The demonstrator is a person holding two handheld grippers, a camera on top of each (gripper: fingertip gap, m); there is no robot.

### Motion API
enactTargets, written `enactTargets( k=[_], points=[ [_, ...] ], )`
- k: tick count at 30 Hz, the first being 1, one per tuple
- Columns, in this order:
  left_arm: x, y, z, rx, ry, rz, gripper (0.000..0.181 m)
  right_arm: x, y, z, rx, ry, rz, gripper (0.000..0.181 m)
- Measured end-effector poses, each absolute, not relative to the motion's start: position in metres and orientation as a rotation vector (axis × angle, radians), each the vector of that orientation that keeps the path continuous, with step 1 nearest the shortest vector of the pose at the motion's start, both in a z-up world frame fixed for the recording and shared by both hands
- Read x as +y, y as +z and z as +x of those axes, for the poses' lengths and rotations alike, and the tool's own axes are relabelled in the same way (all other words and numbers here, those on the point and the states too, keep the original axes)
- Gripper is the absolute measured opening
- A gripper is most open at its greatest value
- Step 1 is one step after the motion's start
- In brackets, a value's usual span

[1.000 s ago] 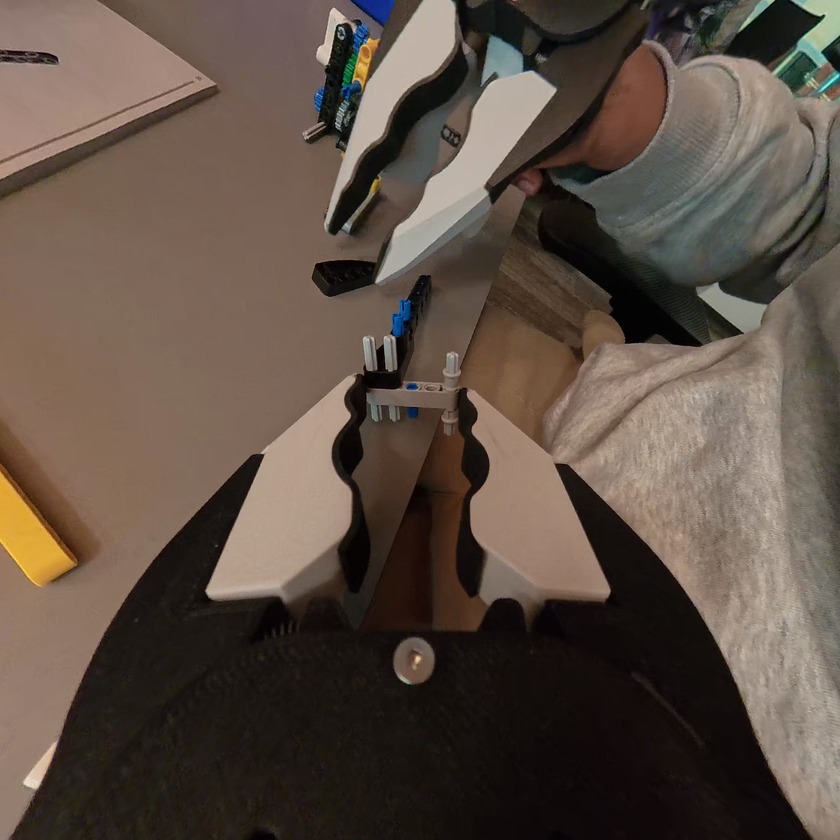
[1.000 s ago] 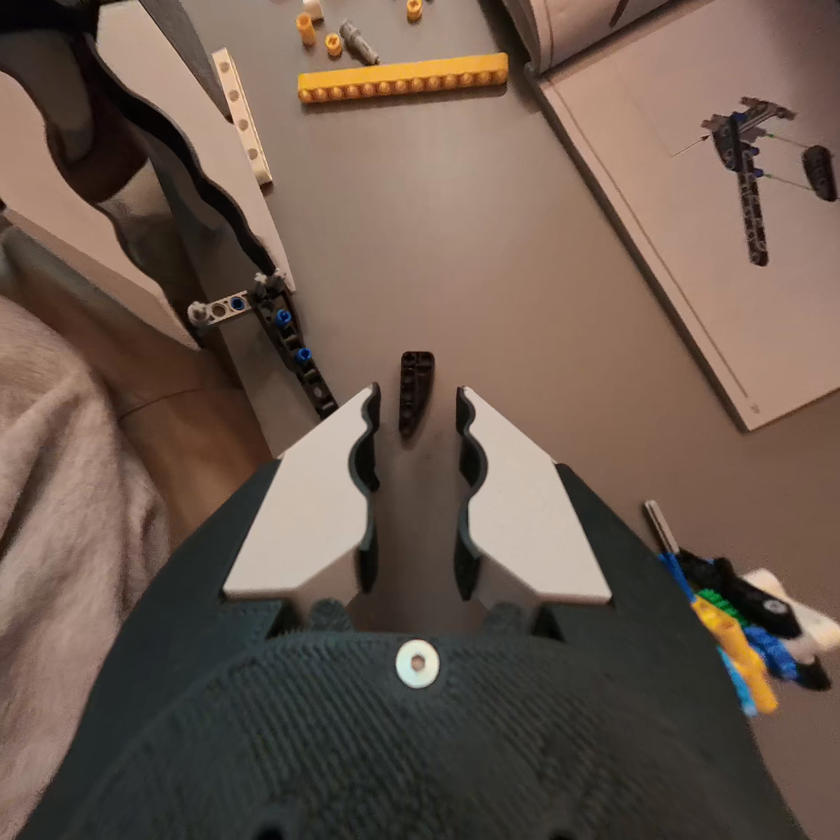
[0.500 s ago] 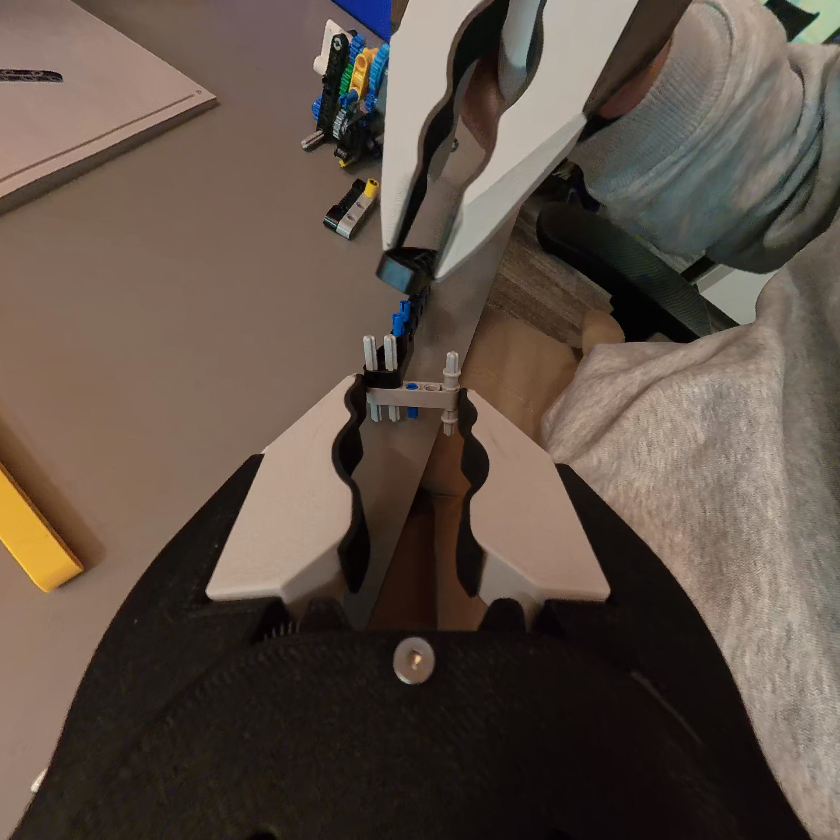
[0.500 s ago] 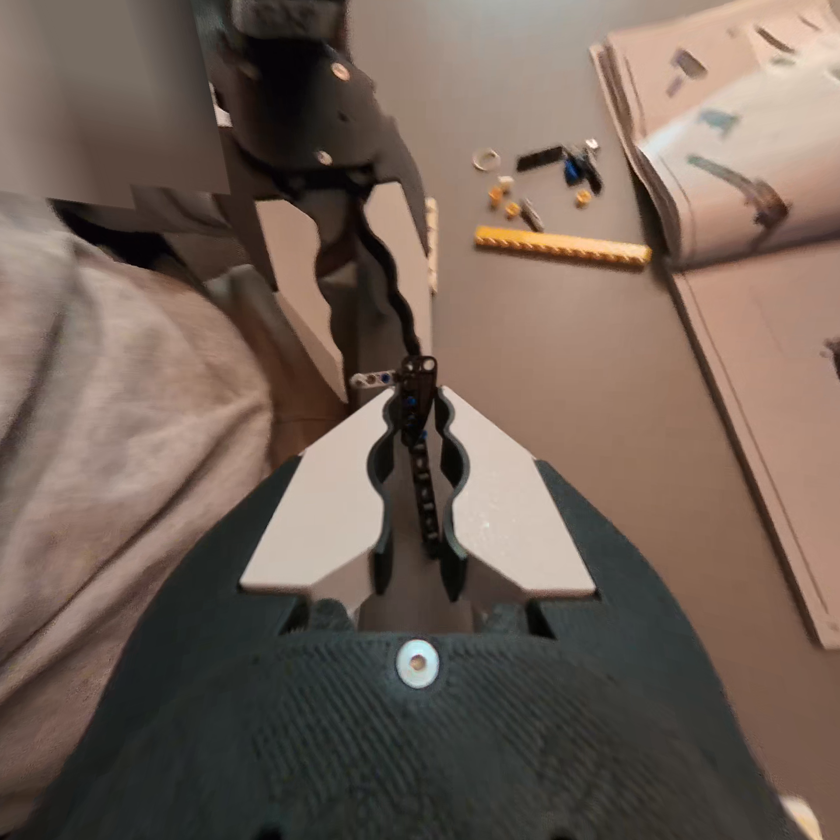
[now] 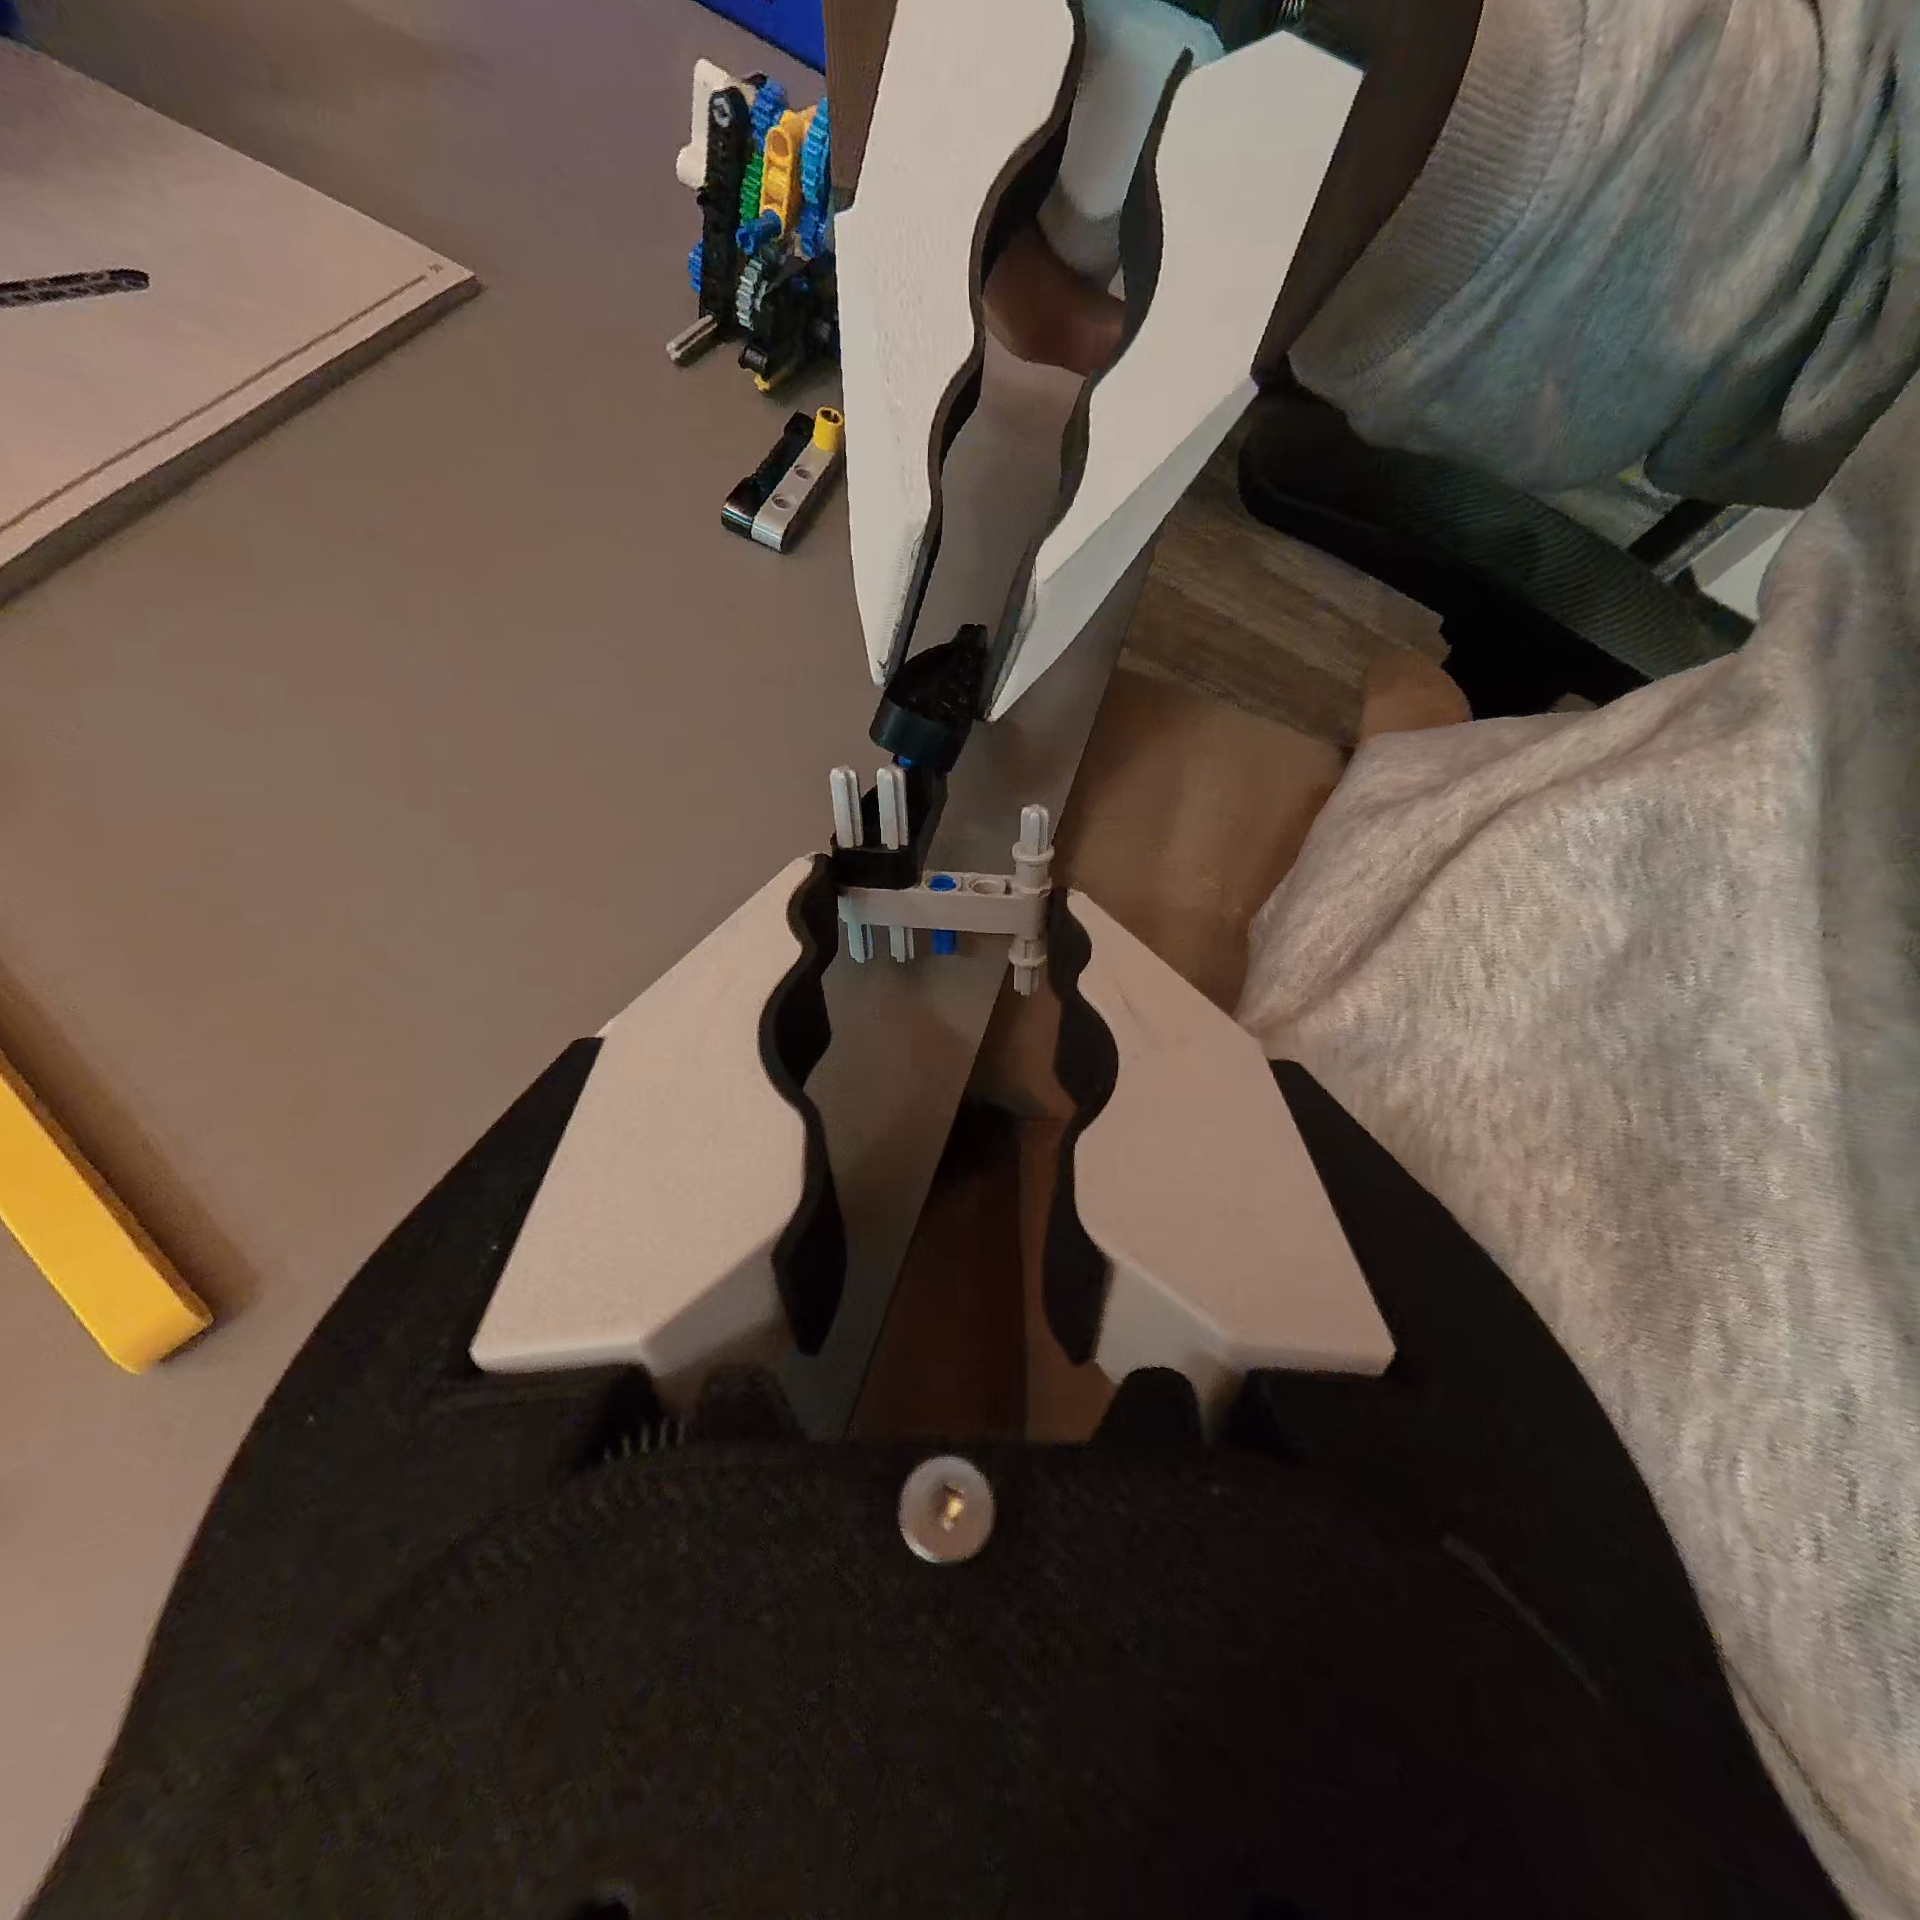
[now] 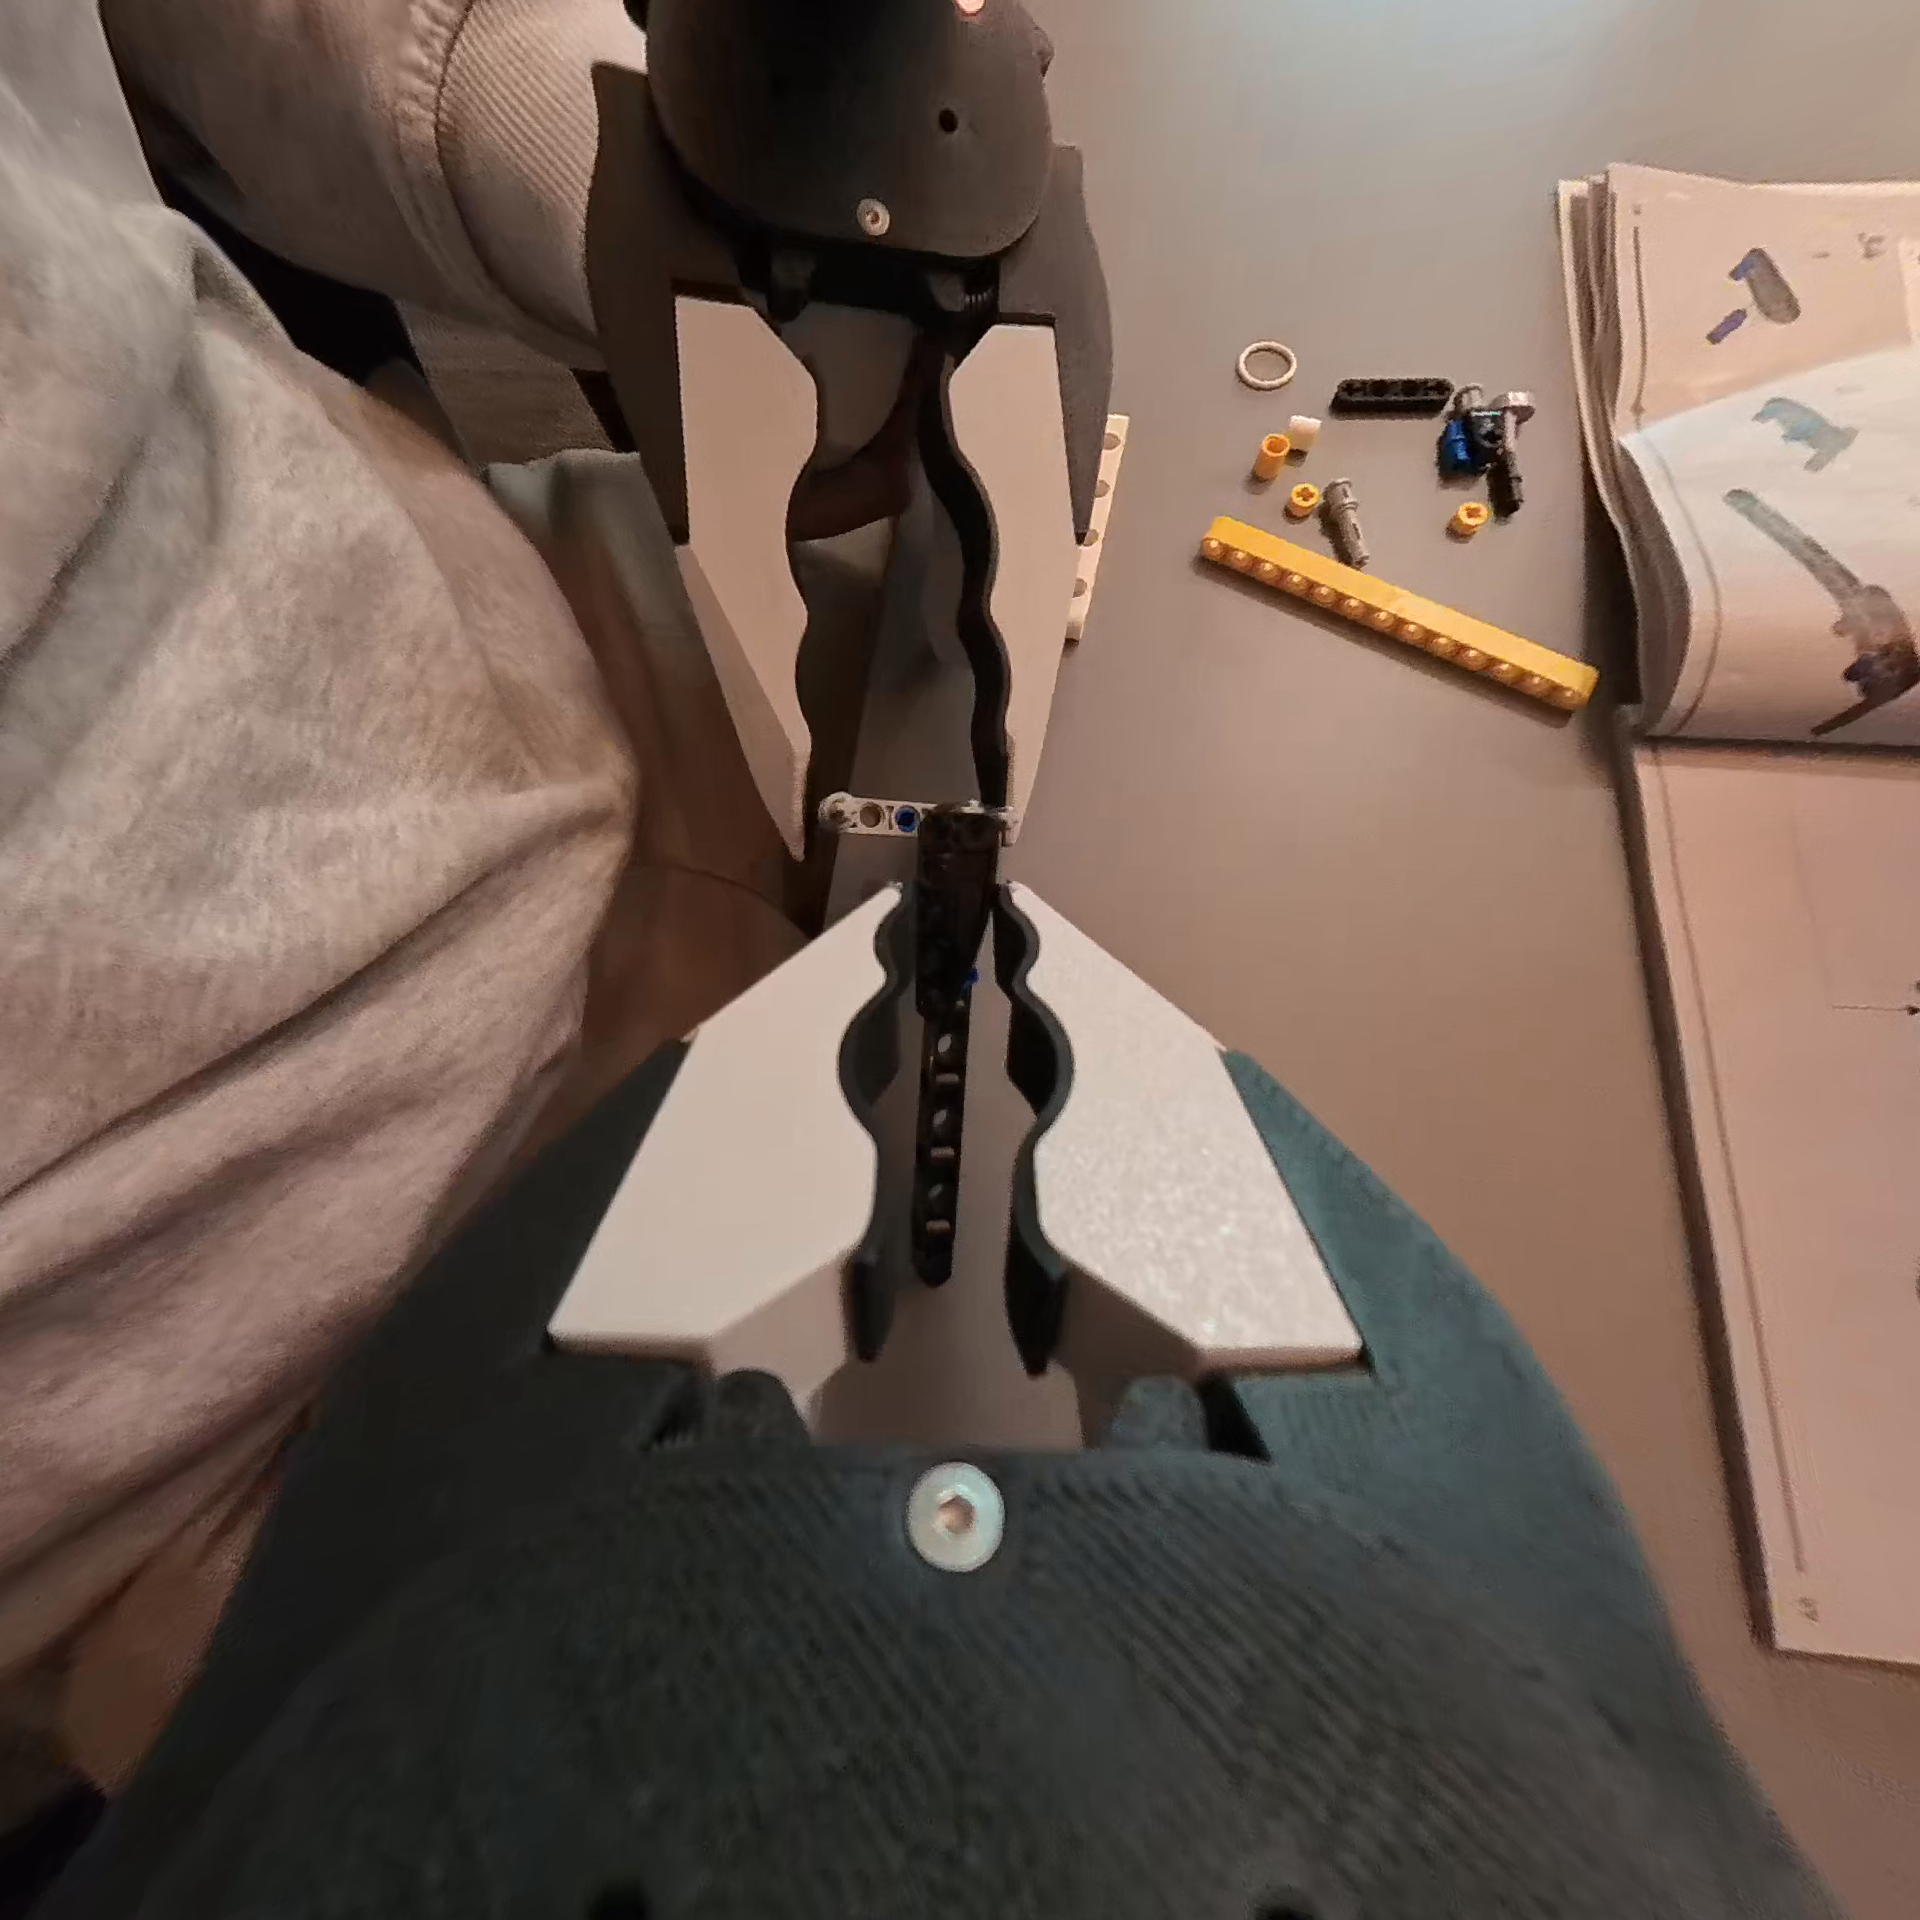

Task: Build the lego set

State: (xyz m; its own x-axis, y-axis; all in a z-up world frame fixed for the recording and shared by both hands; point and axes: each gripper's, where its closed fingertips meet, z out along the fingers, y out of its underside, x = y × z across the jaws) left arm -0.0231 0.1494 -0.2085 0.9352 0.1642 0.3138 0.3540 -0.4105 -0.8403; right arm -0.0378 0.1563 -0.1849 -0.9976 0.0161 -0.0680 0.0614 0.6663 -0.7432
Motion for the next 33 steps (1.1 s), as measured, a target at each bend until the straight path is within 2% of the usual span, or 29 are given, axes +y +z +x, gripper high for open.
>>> enactTargets(
  k=[9, 33],
  points=[
    [0.1514, -0.2102, -0.0218, -0.33, -0.159, -2.018, 0.037, 0.1549, -0.183, -0.0396, 2.811, -1.304, -0.062, 0.014],
    [0.1523, -0.2079, -0.026, -0.326, -0.107, -1.985, 0.036, 0.1501, -0.181, -0.043, 2.648, -1.382, -0.06, 0.014]
  ],
)
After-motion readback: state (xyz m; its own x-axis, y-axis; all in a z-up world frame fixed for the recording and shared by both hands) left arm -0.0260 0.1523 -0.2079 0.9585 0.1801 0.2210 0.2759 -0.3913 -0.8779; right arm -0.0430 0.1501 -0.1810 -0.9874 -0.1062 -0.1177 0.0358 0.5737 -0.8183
